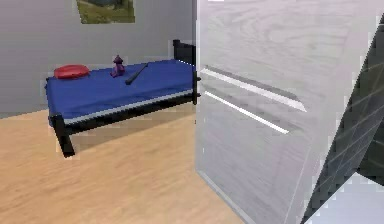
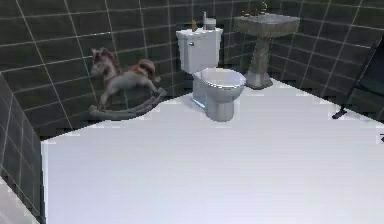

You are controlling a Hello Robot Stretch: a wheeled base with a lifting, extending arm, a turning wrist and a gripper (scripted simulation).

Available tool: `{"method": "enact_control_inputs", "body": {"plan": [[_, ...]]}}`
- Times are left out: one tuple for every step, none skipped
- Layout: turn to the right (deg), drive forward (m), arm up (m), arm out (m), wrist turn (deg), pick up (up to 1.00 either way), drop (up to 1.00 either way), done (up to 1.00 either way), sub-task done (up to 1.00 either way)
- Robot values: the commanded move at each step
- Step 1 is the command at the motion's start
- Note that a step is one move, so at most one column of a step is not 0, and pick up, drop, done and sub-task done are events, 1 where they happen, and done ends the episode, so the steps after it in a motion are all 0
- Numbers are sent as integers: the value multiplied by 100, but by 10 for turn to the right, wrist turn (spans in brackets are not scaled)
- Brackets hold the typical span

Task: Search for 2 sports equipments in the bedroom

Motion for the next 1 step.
{"method": "enact_control_inputs", "body": {"plan": [[-240,0,0,0,0,0,0,0,0]]}}
